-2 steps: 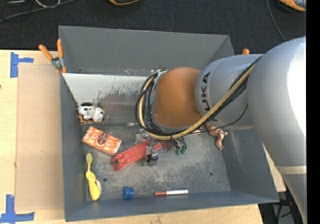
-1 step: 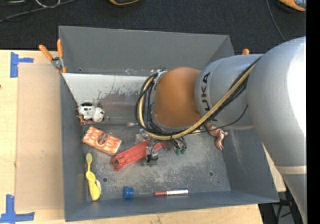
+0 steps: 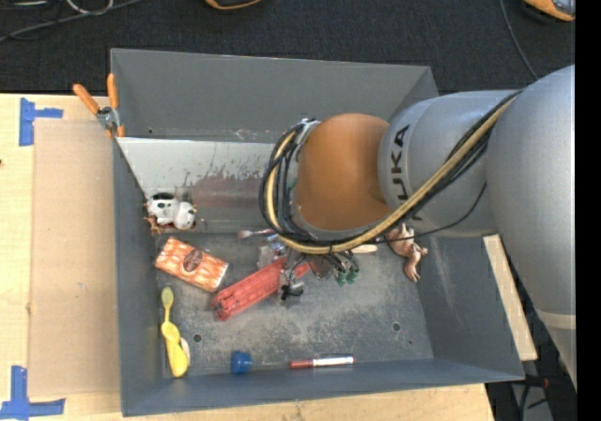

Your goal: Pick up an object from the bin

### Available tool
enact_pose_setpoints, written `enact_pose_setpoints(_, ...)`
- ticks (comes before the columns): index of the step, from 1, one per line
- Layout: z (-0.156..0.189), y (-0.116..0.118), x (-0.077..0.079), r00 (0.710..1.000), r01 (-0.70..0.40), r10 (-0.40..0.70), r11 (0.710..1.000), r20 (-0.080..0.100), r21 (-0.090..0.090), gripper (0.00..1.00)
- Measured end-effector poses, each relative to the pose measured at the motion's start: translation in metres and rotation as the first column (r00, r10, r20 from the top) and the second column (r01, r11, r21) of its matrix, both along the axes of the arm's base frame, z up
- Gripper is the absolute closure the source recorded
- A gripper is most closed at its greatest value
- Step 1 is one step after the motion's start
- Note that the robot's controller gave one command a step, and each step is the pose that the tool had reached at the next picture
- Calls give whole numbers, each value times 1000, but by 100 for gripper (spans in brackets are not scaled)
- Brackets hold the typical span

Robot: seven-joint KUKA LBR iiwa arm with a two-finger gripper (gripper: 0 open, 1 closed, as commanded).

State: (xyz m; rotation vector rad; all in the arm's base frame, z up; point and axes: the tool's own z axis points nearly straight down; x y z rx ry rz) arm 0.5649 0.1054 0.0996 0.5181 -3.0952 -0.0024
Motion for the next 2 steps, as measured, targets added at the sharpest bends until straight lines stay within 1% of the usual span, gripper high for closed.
enact_pose_setpoints(1, 18, 1, 2, 1000, 0, 0, 1000, 7, 2, 100)
enact_pose_setpoints(2, 39, 0, -2, 1000, 0, 0, 1000, -8, -1, 100)
